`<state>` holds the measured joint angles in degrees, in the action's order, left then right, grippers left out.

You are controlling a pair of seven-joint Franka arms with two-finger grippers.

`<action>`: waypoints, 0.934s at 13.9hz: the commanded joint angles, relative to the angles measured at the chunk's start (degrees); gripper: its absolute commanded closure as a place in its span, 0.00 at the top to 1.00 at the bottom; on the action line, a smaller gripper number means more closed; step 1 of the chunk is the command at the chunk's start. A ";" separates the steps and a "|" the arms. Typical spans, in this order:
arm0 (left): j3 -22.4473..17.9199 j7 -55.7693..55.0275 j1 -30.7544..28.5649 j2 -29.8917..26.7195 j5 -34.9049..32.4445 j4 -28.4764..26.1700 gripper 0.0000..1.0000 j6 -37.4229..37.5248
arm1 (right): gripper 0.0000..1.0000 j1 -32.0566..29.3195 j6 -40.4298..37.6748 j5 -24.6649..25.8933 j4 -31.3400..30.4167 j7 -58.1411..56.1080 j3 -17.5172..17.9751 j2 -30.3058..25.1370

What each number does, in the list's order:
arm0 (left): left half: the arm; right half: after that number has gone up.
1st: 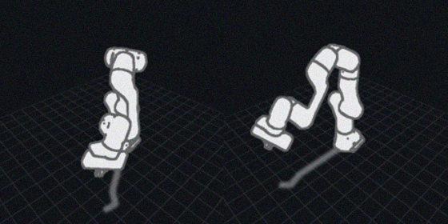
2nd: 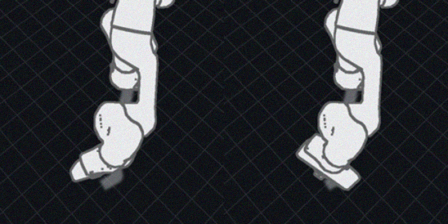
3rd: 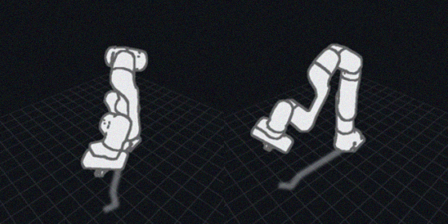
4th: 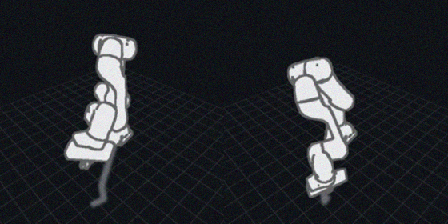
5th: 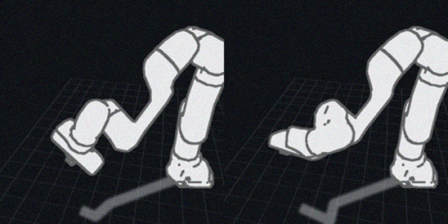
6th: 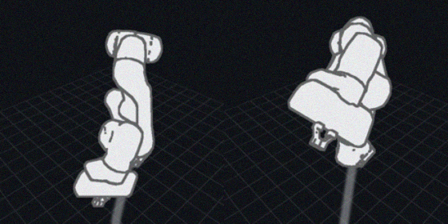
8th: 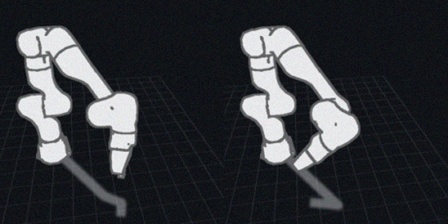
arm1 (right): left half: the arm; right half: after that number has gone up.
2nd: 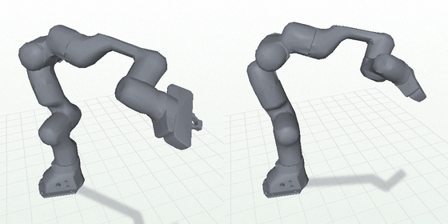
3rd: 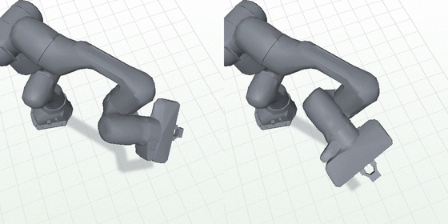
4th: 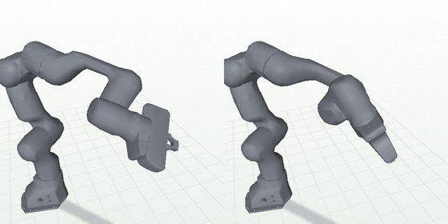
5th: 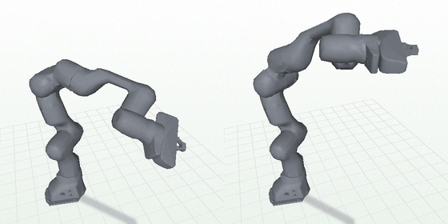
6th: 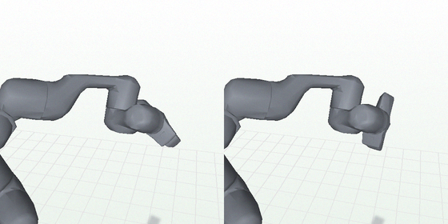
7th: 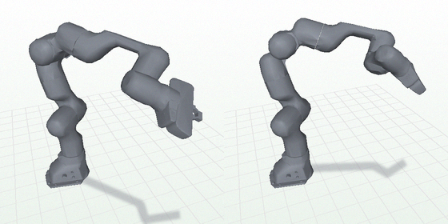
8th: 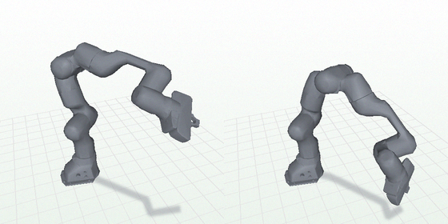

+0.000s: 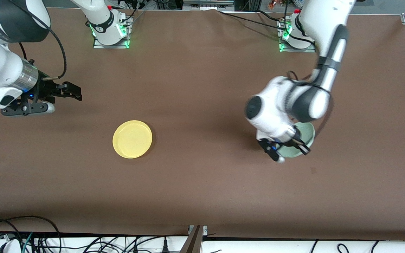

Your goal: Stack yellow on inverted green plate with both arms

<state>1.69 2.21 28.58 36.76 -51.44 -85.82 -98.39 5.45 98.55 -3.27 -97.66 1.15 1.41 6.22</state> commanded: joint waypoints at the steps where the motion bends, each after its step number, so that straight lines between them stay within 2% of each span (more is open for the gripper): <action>1: -1.25 -10.79 6.64 5.07 -7.35 1.71 0.00 6.79 | 1.00 -0.27 6.11 -1.12 -5.24 -1.06 0.08 0.89; 4: -1.25 -15.47 9.29 6.83 -8.24 2.67 0.00 8.57 | 1.00 0.08 15.50 -1.12 -11.83 -0.97 0.43 2.30; 6: -1.17 -17.75 11.22 7.45 -8.06 2.67 0.00 8.57 | 1.00 0.08 22.70 -1.21 -14.91 -0.62 0.52 5.71; 9: -0.99 -24.78 14.56 10.87 -7.45 3.55 0.00 11.11 | 1.00 0.61 33.87 -1.12 -15.71 -0.09 0.87 14.66; 12: -0.81 -24.89 15.63 12.64 -4.48 6.71 0.00 12.17 | 1.00 1.48 39.17 -1.04 -15.02 -0.36 0.87 19.52; 13: -0.81 -24.88 15.63 12.64 -2.81 7.59 0.43 12.17 | 1.00 2.10 40.13 -1.04 -14.58 -0.62 0.78 20.05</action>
<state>0.78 -21.39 44.50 46.03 -58.63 -82.61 -85.03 6.45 137.73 -3.50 -113.83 1.17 2.22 25.40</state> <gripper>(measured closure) 0.965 0.000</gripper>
